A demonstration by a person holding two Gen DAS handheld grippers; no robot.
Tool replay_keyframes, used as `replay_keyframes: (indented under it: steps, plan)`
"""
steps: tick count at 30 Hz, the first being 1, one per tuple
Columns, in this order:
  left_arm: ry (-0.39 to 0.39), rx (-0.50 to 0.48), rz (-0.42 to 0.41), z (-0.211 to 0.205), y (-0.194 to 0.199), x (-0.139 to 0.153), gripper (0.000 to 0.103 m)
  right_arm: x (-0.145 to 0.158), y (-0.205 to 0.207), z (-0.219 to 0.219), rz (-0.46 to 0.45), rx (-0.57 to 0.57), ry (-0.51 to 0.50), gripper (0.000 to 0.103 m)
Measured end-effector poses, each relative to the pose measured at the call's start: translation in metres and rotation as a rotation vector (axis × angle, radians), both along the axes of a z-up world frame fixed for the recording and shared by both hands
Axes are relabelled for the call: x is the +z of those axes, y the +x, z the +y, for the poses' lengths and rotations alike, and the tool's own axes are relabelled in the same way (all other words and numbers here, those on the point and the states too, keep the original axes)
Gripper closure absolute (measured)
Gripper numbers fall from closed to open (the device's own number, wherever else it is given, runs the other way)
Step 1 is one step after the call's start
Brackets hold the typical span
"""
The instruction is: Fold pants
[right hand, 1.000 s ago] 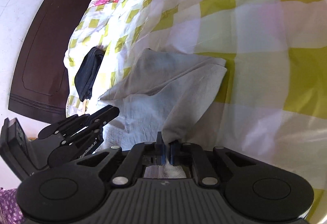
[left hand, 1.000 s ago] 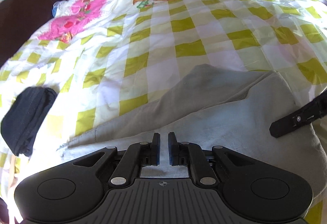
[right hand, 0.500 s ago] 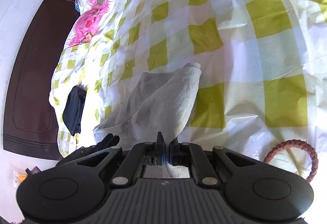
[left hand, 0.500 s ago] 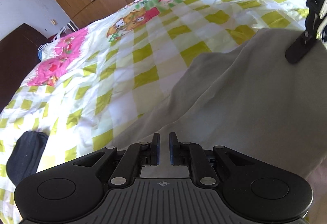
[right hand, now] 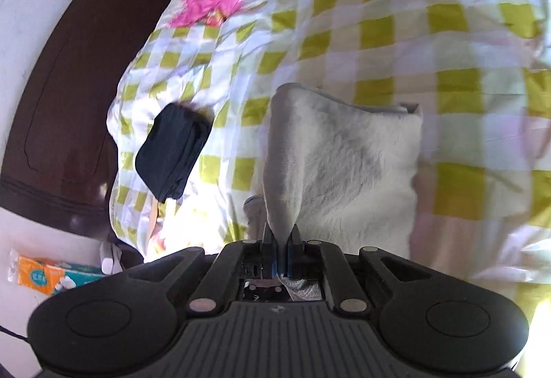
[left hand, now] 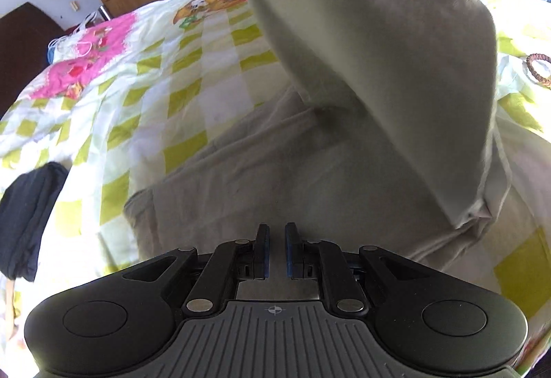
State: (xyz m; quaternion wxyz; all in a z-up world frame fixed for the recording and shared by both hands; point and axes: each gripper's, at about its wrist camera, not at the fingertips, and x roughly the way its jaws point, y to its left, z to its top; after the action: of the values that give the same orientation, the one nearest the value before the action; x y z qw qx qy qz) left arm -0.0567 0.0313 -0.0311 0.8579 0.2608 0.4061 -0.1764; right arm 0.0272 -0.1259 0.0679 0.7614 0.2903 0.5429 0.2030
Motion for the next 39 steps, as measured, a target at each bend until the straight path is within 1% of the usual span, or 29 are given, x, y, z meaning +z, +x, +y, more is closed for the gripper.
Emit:
replay_keyframes:
  steps: [1, 3, 5, 6, 7, 10, 12, 15, 16, 18, 21, 23, 24, 26, 27, 29, 31, 32, 33, 34, 35, 36, 37, 38, 39]
  plan:
    - [-0.025, 0.016, 0.014, 0.012, -0.002, 0.000, 0.091, -0.006, 0.004, 0.021, 0.005, 0.030, -0.012, 0.074]
    - [-0.078, 0.059, 0.030, 0.031, -0.005, 0.002, 0.091, -0.020, 0.008, 0.057, 0.009, 0.083, -0.047, 0.074]
    - [-0.116, 0.099, 0.031, 0.045, -0.008, 0.004, 0.091, -0.031, 0.010, 0.080, 0.021, 0.131, -0.104, 0.074]
    - [-0.131, 0.116, 0.027, 0.051, -0.010, 0.006, 0.091, -0.033, 0.009, 0.087, 0.024, 0.156, -0.130, 0.074]
    - [-0.147, 0.131, 0.031, 0.056, -0.012, 0.007, 0.091, -0.035, 0.008, 0.091, 0.028, 0.182, -0.141, 0.071]
    - [-0.201, 0.163, 0.043, 0.069, -0.019, 0.012, 0.091, -0.034, 0.010, 0.094, 0.026, 0.240, -0.181, 0.068]
    - [-0.233, 0.185, 0.054, 0.076, -0.024, 0.020, 0.091, -0.030, 0.016, 0.097, -0.012, 0.270, -0.247, 0.067]
    - [-0.316, 0.260, 0.108, 0.093, -0.023, 0.032, 0.091, -0.027, 0.031, 0.107, -0.076, 0.331, -0.313, 0.063]
    - [-0.352, 0.289, 0.126, 0.106, -0.028, 0.035, 0.091, -0.026, 0.037, 0.113, -0.106, 0.371, -0.335, 0.062]
    - [-0.389, 0.338, 0.148, 0.116, -0.029, 0.041, 0.089, -0.025, 0.047, 0.124, -0.178, 0.443, -0.384, 0.059]
    - [-0.385, 0.395, 0.152, 0.129, -0.034, 0.048, 0.089, -0.031, 0.057, 0.136, -0.293, 0.620, -0.451, 0.052]
    - [-0.382, 0.424, 0.127, 0.136, -0.036, 0.058, 0.087, -0.038, 0.064, 0.138, -0.340, 0.734, -0.452, 0.048]
    - [-0.396, 0.444, 0.119, 0.139, -0.033, 0.061, 0.085, -0.043, 0.068, 0.139, -0.337, 0.785, -0.448, 0.045]
    - [-0.440, 0.468, 0.127, 0.139, -0.030, 0.063, 0.075, -0.054, 0.076, 0.142, -0.329, 0.896, -0.449, 0.043]
    - [-0.451, 0.474, 0.132, 0.136, -0.029, 0.061, 0.074, -0.058, 0.080, 0.144, -0.335, 0.930, -0.460, 0.043]
    - [-0.440, 0.484, 0.153, 0.125, -0.025, 0.050, 0.071, -0.063, 0.085, 0.147, -0.362, 1.005, -0.457, 0.040]
    - [-0.443, 0.486, 0.183, 0.114, -0.022, 0.040, 0.070, -0.067, 0.090, 0.149, -0.370, 1.062, -0.424, 0.038]
    - [-0.446, 0.482, 0.201, 0.109, -0.019, 0.035, 0.065, -0.070, 0.092, 0.150, -0.357, 1.079, -0.402, 0.038]
    - [-0.437, 0.474, 0.220, 0.103, -0.016, 0.029, 0.064, -0.074, 0.095, 0.151, -0.332, 1.096, -0.377, 0.038]
    - [-0.421, 0.467, 0.230, 0.099, -0.014, 0.026, 0.064, -0.078, 0.097, 0.152, -0.303, 1.107, -0.352, 0.041]
    - [-0.396, 0.460, 0.243, 0.094, -0.013, 0.022, 0.065, -0.081, 0.097, 0.152, -0.281, 1.110, -0.338, 0.047]
    - [-0.364, 0.456, 0.254, 0.090, -0.012, 0.020, 0.065, -0.081, 0.096, 0.151, -0.264, 1.113, -0.330, 0.068]
    - [-0.333, 0.450, 0.262, 0.086, -0.012, 0.018, 0.070, -0.079, 0.095, 0.149, -0.255, 1.107, -0.319, 0.079]
    - [-0.320, 0.452, 0.260, 0.085, -0.013, 0.019, 0.080, -0.075, 0.094, 0.144, -0.253, 1.090, -0.305, 0.079]
    - [-0.319, 0.457, 0.263, 0.085, -0.014, 0.021, 0.085, -0.069, 0.093, 0.139, -0.260, 1.075, -0.288, 0.080]
